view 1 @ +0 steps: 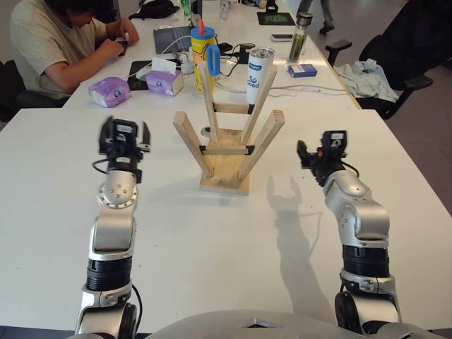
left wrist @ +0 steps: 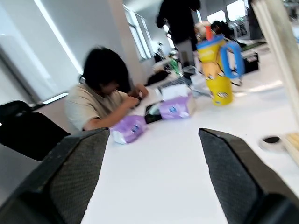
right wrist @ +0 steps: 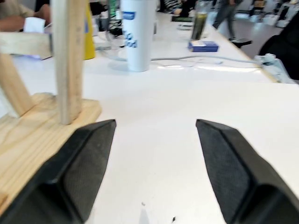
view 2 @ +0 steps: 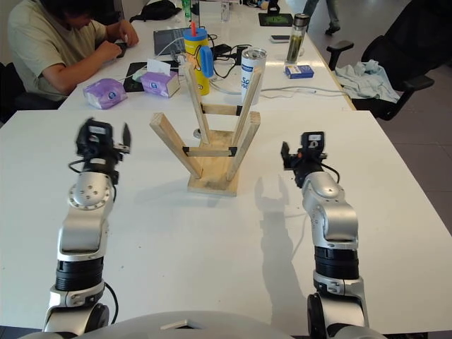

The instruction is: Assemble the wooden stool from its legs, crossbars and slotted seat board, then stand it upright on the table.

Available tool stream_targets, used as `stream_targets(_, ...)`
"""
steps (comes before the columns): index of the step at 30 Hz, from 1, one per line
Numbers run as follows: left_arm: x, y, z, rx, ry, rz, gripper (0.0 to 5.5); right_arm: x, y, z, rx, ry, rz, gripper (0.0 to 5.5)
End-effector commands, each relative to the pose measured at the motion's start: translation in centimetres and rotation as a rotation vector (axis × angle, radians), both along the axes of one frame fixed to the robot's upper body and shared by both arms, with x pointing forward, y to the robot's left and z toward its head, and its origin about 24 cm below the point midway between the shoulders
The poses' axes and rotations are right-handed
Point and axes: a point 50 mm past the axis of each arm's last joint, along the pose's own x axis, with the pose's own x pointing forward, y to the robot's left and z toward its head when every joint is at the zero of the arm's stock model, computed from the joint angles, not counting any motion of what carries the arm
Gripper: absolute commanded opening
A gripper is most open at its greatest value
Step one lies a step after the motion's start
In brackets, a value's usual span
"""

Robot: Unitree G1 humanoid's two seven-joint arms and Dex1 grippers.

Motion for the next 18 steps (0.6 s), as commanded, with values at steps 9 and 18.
stream_targets(9,1.9,-9.9,-6.5,0.013,0.429,-0.441,3.58,-0.8,10.2,-2.6,-0.035,0.199,0.416,3.2)
stream_targets(18,-0.7,-4.7,-9.4,0.057,0.51,-0.301,3.58,0.1,4.5,-5.2,-0.114,0.244,0.318,3.2)
